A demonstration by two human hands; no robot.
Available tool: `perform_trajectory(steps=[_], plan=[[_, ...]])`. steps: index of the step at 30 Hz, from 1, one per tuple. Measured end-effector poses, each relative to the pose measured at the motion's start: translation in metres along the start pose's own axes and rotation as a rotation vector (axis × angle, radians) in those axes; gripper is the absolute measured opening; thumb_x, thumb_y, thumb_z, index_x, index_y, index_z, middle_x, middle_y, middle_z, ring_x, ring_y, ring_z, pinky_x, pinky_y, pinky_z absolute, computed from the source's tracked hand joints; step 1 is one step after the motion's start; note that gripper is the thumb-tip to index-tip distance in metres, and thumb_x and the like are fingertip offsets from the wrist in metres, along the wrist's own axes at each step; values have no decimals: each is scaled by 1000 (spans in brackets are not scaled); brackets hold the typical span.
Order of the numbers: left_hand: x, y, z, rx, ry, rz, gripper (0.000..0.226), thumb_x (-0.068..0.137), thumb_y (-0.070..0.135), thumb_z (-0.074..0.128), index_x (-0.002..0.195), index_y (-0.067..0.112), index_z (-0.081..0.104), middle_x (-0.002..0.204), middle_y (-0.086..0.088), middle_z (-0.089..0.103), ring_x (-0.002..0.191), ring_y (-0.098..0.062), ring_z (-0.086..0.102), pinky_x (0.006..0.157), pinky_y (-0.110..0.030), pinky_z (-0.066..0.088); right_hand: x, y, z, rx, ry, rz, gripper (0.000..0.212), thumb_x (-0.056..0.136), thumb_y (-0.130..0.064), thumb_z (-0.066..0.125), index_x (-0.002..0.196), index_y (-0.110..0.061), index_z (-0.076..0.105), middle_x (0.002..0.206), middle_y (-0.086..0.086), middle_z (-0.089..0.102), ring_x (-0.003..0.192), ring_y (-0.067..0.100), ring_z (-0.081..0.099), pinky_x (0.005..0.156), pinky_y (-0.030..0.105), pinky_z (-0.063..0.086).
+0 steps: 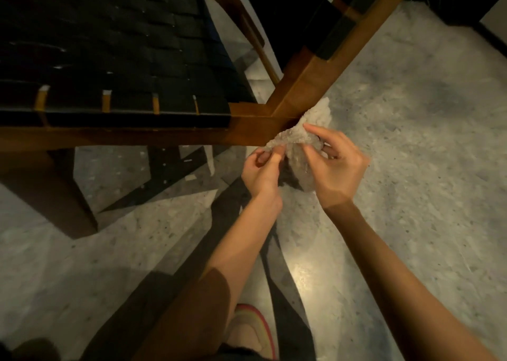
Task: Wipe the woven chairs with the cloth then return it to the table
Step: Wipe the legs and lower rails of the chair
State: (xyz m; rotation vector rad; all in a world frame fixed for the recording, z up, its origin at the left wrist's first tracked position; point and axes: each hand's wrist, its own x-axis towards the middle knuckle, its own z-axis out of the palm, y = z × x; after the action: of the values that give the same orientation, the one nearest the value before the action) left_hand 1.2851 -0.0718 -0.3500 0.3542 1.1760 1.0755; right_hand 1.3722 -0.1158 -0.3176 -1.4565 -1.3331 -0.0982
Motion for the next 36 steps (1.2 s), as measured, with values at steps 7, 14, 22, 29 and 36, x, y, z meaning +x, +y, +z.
perform_trajectory(steps=[7, 14, 22, 29, 36], plan=[[-7, 4, -2, 22, 15, 5, 22, 82, 19, 73, 85, 33, 55, 91, 8, 63, 92, -10, 61, 86, -28, 50, 8, -1, -10, -43, -146, -122, 23, 82, -6, 73, 104, -13, 72, 105, -8, 66, 99, 8, 60, 81, 36, 53], [-26, 6, -30, -45, 127, 305, 22, 85, 19, 68, 95, 38, 58, 106, 8, 62, 100, -6, 61, 90, -33, 53, 1, -20, 5, -96, -81, -318, 22, 82, -2, 73, 103, -6, 71, 102, 11, 69, 96, 24, 64, 89, 27, 47], [-27, 46, -60, -56, 207, 535, 23, 84, 8, 67, 96, 23, 55, 104, -3, 58, 100, -16, 58, 94, -41, 50, 32, -56, 50, -14, -253, -384, 25, 81, -8, 74, 105, -5, 71, 109, 6, 69, 107, 14, 60, 100, 28, 43], [-39, 73, -78, 82, 333, 782, 18, 83, 4, 68, 94, 11, 56, 101, -20, 52, 83, -10, 52, 78, -17, 45, 41, -68, 49, 134, -369, -344, 19, 82, -8, 74, 102, -7, 72, 103, 1, 70, 100, 22, 64, 92, 27, 45], [-38, 107, -113, 81, 545, 994, 19, 83, 0, 67, 92, 11, 54, 96, -9, 49, 81, 4, 49, 74, -10, 42, 41, -119, 86, 258, -399, -433, 16, 82, -11, 74, 97, -8, 73, 100, -3, 67, 96, 20, 62, 89, 29, 47]])
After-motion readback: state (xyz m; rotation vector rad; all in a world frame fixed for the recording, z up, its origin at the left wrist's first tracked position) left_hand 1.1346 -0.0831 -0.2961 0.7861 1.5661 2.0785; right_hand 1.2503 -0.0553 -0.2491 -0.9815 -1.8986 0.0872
